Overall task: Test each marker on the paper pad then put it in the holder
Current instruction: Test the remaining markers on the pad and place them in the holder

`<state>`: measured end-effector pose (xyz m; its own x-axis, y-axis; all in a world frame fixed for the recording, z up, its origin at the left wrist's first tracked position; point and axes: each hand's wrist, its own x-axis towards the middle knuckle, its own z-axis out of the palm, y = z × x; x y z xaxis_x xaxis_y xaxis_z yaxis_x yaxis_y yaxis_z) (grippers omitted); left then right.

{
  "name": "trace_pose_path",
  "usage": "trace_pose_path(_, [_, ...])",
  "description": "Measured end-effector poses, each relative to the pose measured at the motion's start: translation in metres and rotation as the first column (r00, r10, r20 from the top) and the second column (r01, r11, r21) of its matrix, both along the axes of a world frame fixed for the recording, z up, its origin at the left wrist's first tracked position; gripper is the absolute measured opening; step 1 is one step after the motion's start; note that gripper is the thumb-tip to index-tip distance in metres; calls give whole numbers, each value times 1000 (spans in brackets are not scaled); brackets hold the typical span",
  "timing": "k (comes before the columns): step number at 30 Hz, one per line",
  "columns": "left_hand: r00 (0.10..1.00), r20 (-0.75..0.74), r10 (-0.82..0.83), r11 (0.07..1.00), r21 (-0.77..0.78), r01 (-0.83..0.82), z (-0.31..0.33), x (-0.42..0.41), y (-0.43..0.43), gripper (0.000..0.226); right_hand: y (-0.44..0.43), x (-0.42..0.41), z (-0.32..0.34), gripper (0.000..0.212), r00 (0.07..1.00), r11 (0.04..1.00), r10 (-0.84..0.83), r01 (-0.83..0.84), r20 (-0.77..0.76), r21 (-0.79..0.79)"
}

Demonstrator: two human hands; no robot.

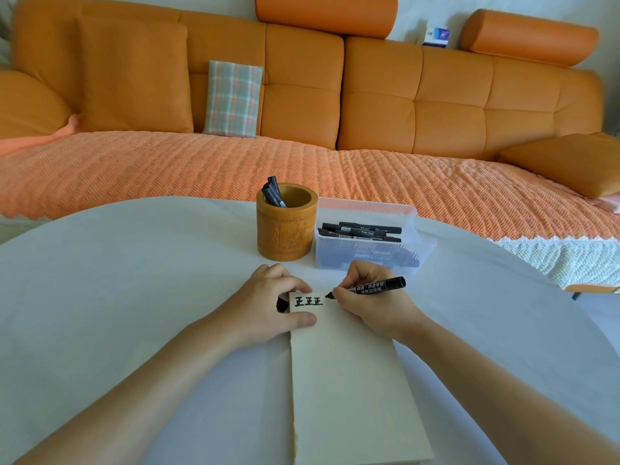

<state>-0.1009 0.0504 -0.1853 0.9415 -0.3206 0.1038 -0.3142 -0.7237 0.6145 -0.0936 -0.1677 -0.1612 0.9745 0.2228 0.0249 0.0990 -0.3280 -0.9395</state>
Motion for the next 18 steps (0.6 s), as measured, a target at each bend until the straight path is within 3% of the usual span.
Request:
trace_pose_path(6, [1000, 3, -1, 1000, 4, 1, 1, -1, -1, 48, 1, 2, -3, 25, 999, 995, -2, 5, 34, -99])
trace_pose_path(18, [1000, -27, 3, 1000, 1, -3, 1, 0, 0, 47, -1, -1, -6, 28, 997, 995, 6, 2, 79, -100])
